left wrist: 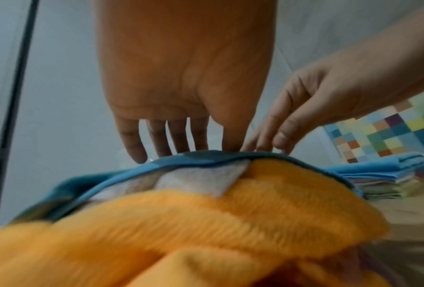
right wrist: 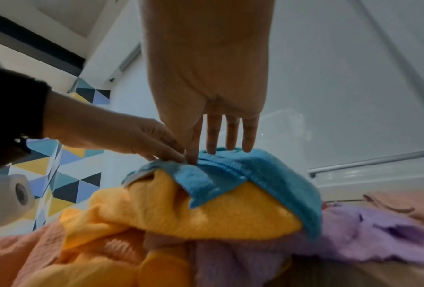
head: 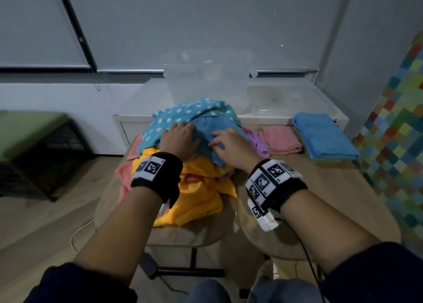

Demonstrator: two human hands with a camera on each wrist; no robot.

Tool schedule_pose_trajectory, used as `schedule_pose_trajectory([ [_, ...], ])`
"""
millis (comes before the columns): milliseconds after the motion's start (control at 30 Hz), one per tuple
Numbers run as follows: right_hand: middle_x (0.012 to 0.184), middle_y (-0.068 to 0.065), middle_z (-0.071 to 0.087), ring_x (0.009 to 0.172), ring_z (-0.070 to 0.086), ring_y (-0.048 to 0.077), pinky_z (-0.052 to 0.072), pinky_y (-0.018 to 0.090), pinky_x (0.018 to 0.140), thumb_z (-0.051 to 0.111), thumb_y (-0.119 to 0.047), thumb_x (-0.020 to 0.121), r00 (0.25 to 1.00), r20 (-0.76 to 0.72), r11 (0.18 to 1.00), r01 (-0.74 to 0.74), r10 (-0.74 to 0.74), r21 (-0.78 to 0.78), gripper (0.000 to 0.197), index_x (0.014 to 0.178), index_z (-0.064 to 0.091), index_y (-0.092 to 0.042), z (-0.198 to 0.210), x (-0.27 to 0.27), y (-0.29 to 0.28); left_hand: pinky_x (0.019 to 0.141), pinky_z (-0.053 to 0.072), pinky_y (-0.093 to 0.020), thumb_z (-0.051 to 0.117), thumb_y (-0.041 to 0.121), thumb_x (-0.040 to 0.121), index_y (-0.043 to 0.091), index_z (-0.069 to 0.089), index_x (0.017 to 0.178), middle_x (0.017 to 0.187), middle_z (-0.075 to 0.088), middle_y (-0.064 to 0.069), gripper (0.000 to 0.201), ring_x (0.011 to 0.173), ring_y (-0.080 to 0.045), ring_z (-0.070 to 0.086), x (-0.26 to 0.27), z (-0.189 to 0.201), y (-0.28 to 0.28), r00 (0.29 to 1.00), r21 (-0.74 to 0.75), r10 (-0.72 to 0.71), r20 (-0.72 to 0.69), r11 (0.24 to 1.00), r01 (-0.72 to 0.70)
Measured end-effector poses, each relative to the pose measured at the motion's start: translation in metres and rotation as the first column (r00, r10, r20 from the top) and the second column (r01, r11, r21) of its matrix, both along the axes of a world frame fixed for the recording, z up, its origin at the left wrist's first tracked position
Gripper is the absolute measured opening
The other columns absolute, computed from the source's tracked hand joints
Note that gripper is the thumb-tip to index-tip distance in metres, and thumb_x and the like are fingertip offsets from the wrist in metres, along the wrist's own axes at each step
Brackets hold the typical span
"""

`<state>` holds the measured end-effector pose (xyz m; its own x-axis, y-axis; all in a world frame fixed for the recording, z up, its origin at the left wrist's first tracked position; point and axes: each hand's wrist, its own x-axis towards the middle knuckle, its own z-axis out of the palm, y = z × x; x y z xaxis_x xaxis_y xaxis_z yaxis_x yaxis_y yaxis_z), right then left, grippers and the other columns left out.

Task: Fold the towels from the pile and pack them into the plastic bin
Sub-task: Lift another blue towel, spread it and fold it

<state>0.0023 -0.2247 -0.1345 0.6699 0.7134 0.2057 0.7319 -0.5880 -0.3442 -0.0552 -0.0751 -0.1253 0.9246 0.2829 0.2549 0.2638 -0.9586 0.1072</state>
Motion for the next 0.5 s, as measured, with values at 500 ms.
schedule_pose_trajectory([
  [500,0.099,0.011,0.069,0.097,0.060,0.026,0.047,0.034,0.084,0.049,0.001,0.086,0.968,0.085,0.957,0.215,-0.235,0.195,0.024,0.093,0.070,-0.005,0.014,-0.014,0.013,0.101,0.028,-0.040,0.046,0.032,0.093,0.023,0.051,0.125,0.130,0.054,-0.003,0.034,0.127,-0.027,0.039,-0.014,-0.011,0.030,0.989,0.039,-0.053,0.141,0.998,0.048],
])
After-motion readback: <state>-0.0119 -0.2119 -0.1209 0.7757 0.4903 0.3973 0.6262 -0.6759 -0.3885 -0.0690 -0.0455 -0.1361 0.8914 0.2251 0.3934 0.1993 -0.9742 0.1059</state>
